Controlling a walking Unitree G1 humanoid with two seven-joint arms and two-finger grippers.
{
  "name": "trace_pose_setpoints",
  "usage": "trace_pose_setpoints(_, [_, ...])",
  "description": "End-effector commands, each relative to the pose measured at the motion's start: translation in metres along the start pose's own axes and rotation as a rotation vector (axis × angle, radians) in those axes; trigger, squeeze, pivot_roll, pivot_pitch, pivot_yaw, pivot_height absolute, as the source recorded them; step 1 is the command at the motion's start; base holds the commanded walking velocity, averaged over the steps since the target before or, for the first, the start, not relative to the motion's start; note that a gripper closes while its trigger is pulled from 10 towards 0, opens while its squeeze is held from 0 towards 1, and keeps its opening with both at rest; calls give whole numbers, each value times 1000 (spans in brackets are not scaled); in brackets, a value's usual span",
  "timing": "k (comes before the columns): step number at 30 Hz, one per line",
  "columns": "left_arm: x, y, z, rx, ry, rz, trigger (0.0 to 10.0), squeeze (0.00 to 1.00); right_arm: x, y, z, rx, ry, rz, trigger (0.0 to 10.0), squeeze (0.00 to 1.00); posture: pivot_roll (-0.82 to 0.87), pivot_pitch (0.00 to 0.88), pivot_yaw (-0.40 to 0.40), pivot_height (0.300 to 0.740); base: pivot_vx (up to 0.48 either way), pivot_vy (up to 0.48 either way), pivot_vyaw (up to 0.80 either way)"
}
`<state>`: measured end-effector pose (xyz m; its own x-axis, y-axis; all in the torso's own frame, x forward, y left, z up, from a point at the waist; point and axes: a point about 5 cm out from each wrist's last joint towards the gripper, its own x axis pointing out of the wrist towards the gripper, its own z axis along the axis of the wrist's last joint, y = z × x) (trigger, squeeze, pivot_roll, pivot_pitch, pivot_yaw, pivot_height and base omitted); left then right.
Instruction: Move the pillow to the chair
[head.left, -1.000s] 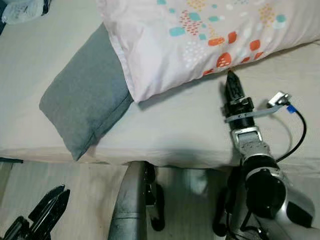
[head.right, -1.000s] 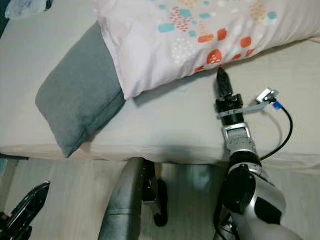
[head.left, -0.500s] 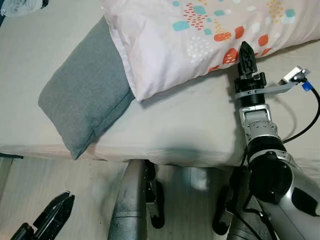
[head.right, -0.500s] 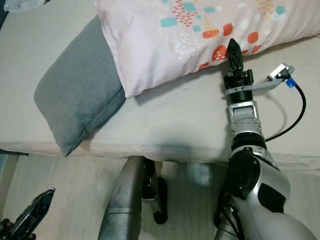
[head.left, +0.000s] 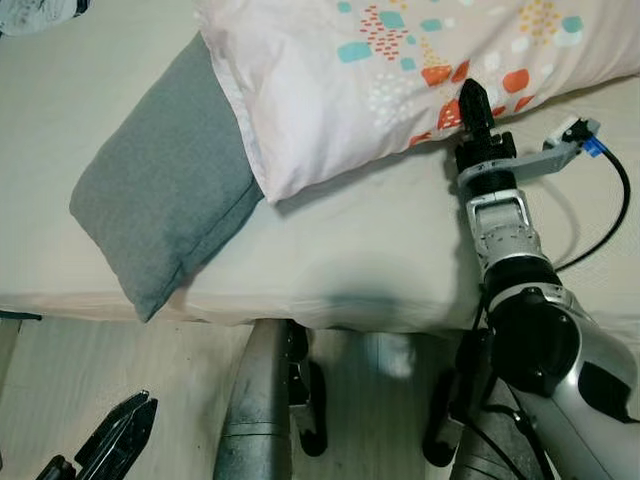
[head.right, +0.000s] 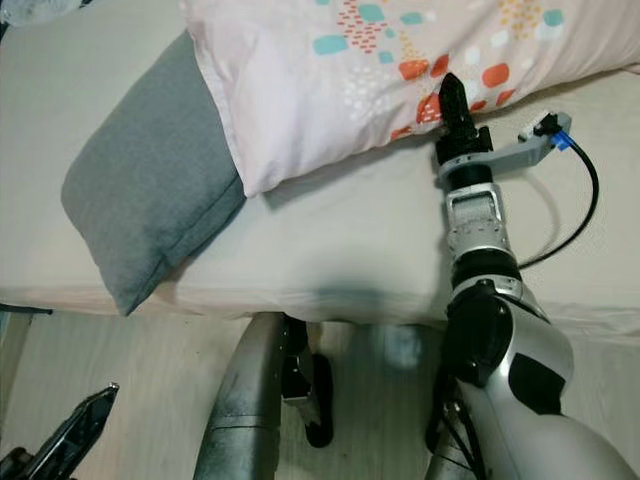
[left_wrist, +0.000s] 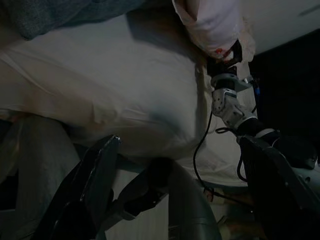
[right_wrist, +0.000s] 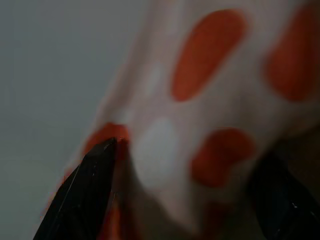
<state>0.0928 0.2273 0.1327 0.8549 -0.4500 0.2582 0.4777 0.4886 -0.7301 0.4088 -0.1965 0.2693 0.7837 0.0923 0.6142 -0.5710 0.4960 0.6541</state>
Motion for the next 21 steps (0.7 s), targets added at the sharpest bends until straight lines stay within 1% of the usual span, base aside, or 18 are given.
trace_pose_setpoints(1, [-10, 1, 0, -7, 18, 58, 10000, 0, 3, 7, -12, 42, 24, 49, 10000, 0, 300, 630, 294, 561, 0, 0, 0])
trace_pose_setpoints(2, [-11, 1, -1, -10, 20, 65, 10000, 0, 10, 15, -11, 34, 21, 78, 10000, 0, 300, 630, 294, 561, 0, 0, 0])
trace_pose_setpoints(5, [-12, 1, -2, -14, 20, 69, 10000, 0, 16, 21, -8, 18, -5, 85, 10000, 0, 294, 632, 291, 561, 0, 0, 0])
trace_pose_setpoints(6, [-12, 1, -2, -16, 18, 69, 10000, 0, 16, 22, -7, 23, -13, 86, 0, 0, 292, 633, 288, 561, 0, 0, 0])
trace_pose_setpoints(9, [-11, 1, -3, -18, 17, 67, 10000, 0, 17, 23, -5, 22, -20, 94, 0, 0, 287, 633, 282, 561, 0, 0, 0])
trace_pose_setpoints(14, [-7, 3, -5, -20, 12, 64, 10000, 0, 16, 23, 3, 33, -50, 148, 0, 0, 280, 628, 278, 561, 0, 0, 0])
trace_pose_setpoints(16, [-6, 4, -5, -19, 9, 63, 10000, 0, 14, 21, 7, 52, -66, 153, 0, 0, 279, 627, 278, 561, 0, 0, 0])
trace_pose_setpoints(19, [-6, 4, -5, -19, 7, 62, 10000, 0, 11, 17, 8, 54, -65, 141, 0, 0, 276, 624, 275, 561, 0, 0, 0])
trace_pose_setpoints(21, [-5, 6, -8, -22, 10, 63, 10000, 0, 2, 9, 1, 35, -33, 101, 0, 0, 262, 611, 263, 561, 0, 0, 0])
